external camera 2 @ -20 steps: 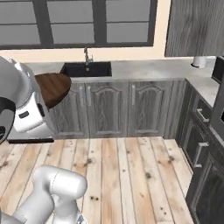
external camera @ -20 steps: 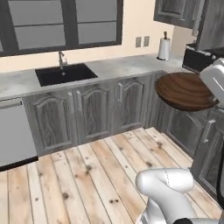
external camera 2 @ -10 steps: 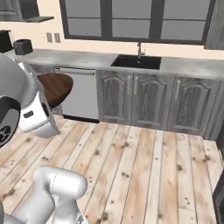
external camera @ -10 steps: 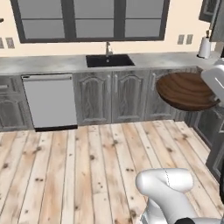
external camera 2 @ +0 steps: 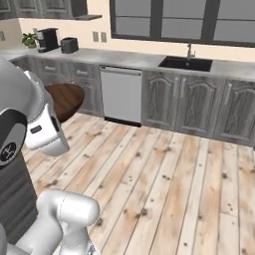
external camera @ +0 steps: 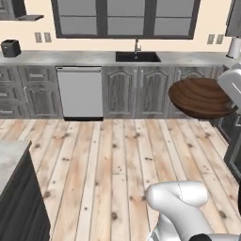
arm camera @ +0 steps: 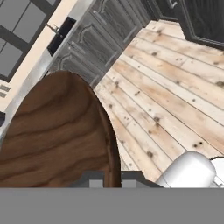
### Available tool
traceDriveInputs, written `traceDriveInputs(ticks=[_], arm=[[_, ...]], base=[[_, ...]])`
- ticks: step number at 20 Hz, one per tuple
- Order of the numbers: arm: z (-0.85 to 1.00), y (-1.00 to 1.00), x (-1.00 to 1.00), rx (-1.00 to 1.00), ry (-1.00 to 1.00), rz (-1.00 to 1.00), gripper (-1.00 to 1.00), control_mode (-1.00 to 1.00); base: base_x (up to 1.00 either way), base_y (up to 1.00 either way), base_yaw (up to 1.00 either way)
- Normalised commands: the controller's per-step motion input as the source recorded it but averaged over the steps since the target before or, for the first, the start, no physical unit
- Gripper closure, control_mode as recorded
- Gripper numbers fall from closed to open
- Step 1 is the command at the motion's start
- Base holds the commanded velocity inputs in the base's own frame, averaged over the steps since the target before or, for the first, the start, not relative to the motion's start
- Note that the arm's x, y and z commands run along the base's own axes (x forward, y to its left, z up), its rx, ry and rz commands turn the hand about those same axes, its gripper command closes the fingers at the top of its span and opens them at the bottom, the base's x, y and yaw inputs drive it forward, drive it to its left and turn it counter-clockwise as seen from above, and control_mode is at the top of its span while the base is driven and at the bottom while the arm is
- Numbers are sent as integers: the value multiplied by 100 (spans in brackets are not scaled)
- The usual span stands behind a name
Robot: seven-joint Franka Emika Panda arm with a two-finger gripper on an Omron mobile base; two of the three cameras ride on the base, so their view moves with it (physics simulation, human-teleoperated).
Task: Take the smaller bowl and place it next to the appetizer plate on the dining counter , and place the larger bowl next to the plate with cooked food.
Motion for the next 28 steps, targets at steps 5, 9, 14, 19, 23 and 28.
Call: traceDriveInputs(ticks=[5, 9, 14, 19, 23, 28], arm=[[0, 0, 0, 0, 0, 0, 100, 100], [0, 0, 0, 0, 0, 0, 100, 100], [0, 0, 0, 0, 0, 0, 100, 100], [0, 0, 0, 0, 0, 0, 100, 100], [0, 0, 0, 0, 0, 0, 100, 100], [0, 0, 0, 0, 0, 0, 100, 100]], base=[[-100, 88, 7], [-100, 100, 0], [-100, 93, 0], [-93, 86, 0], [-50, 100, 0], [-15, 100, -1]])
